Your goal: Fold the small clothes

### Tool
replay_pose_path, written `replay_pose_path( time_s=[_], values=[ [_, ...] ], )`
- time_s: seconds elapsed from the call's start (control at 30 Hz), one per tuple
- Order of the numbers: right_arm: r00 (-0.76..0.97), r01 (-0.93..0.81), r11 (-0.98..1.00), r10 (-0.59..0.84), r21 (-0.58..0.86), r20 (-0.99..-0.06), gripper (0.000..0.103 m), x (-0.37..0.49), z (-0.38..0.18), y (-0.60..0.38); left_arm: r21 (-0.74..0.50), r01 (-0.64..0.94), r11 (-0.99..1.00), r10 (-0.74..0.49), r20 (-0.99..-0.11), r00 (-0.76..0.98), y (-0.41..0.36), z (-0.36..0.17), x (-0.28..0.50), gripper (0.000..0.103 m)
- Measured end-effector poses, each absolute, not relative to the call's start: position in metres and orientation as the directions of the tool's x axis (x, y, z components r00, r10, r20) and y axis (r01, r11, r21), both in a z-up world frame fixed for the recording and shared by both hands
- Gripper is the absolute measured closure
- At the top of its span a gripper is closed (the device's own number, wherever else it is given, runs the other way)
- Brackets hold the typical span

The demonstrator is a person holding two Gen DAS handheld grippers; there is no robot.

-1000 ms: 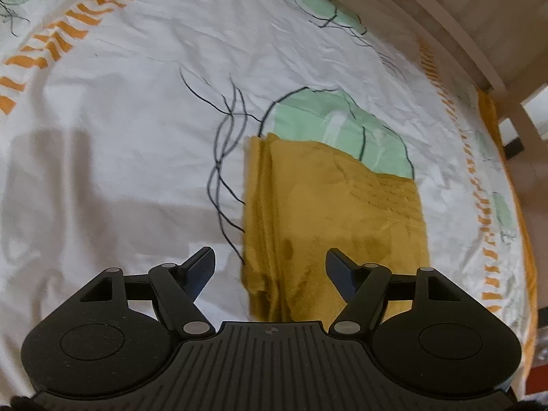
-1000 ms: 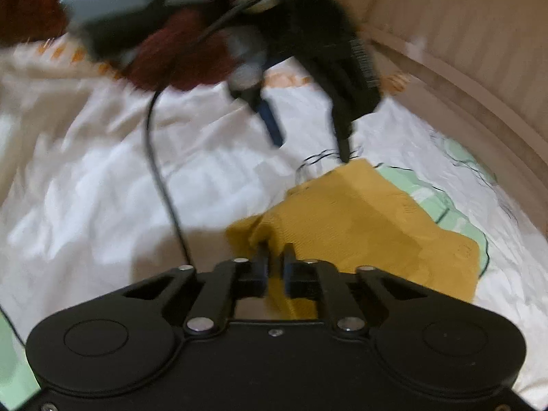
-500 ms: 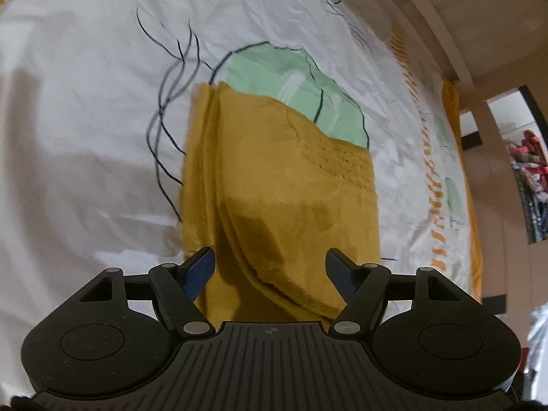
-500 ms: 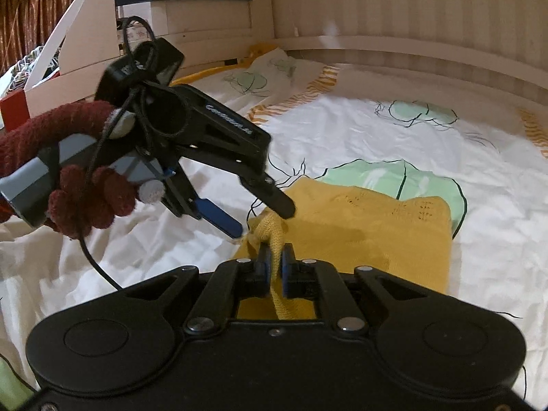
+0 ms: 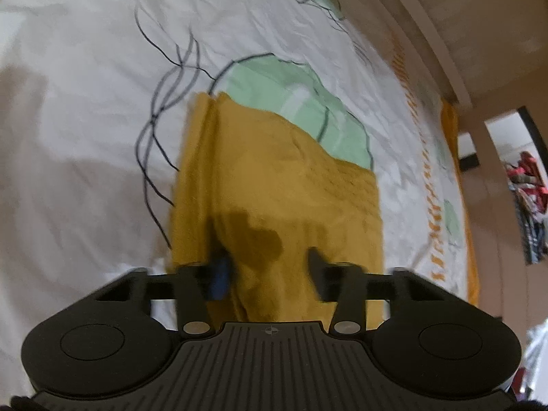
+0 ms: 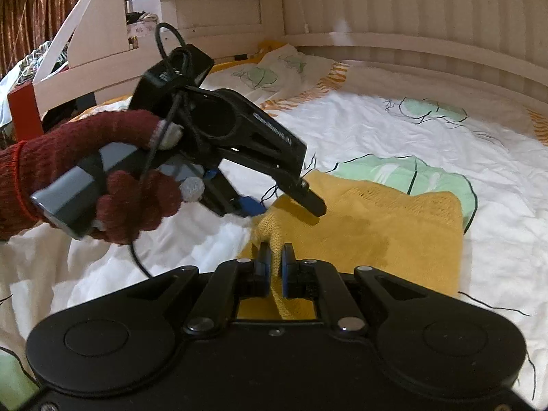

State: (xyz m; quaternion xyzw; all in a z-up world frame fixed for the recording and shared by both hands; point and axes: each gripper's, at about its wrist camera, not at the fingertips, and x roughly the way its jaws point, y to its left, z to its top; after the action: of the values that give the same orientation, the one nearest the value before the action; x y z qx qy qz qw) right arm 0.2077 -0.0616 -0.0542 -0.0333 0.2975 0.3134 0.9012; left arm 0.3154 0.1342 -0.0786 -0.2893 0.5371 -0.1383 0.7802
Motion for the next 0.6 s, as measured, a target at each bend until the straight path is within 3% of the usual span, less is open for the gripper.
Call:
replay_pose_path(
  time_s=[0.03, 0.27, 0.43, 0.6],
  values=[
    [0.623, -0.588, 0.799, 0.546, 0.125, -0.560, 0.092, 0.207, -0.055, -0.060, -0.594, -0.088, 0.800, -0.516, -0.756, 0.403, 0.134, -0.080, 0.314, 0.093],
    [0.633, -0.602, 0.793, 0.547, 0.097, -0.548, 0.092, 0.203, -0.055, -0.048, -0.521, 0.032, 0.853, -0.459, -0.718, 0.523, 0.129, -0.050, 0.306, 0.094],
    [0.590, -0.621, 0.777, 0.550, 0.103, -0.591, 0.091, 0.216, -0.072, -0.027, -0.438, -0.057, 0.897, -0.364, -0.807, 0.464, 0.137, -0.067, 0.310, 0.093],
    [0.493, -0.636, 0.752, 0.569, 0.173, -0.658, 0.076, 0.225, -0.096, -0.016, -0.450, -0.100, 0.888, -0.368, -0.822, 0.435, 0.143, -0.071, 0.312, 0.089]
  ],
)
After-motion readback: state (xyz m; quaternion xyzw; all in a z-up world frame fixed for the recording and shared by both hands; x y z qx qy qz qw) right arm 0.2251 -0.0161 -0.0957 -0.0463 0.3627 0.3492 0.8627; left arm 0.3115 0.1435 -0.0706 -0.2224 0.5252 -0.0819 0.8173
